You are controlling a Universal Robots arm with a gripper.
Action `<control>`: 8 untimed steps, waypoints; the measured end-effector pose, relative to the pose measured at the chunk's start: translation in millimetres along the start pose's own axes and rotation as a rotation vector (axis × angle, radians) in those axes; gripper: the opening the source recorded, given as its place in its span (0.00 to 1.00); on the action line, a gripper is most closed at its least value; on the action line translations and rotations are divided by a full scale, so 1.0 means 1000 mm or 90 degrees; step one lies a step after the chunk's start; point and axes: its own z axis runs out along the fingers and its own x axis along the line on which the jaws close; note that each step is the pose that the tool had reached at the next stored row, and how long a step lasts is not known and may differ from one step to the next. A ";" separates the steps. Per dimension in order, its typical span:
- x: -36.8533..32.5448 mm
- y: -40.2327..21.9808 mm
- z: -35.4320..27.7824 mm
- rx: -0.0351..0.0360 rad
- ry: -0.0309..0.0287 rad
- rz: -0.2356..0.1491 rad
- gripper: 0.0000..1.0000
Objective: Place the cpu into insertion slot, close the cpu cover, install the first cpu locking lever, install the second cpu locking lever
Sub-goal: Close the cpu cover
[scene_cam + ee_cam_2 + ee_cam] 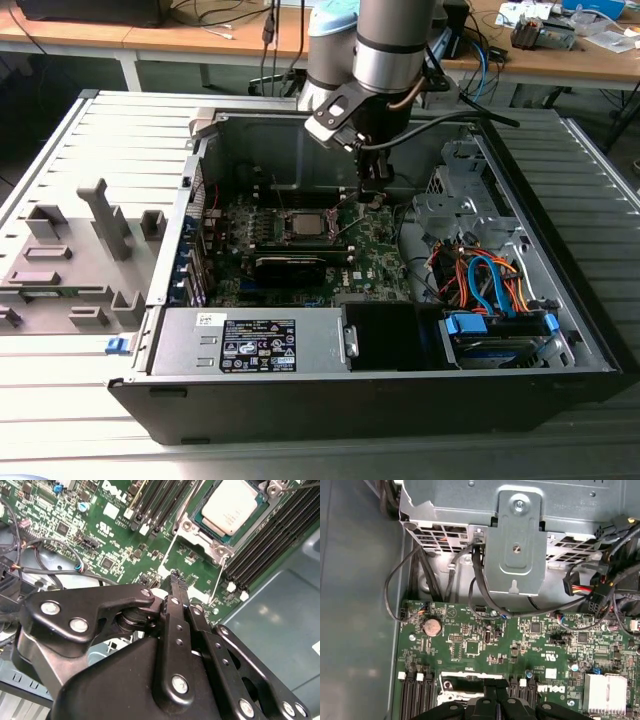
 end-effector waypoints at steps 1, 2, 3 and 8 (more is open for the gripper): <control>0.0009 0.0019 0.0000 0.0000 -0.0003 0.000 0.11; 0.0014 0.0034 0.0001 0.0001 -0.0005 0.000 0.11; 0.0018 0.0045 0.0002 0.0000 -0.0007 0.000 0.11; 0.0033 0.0100 0.0013 0.0000 -0.0007 0.000 0.11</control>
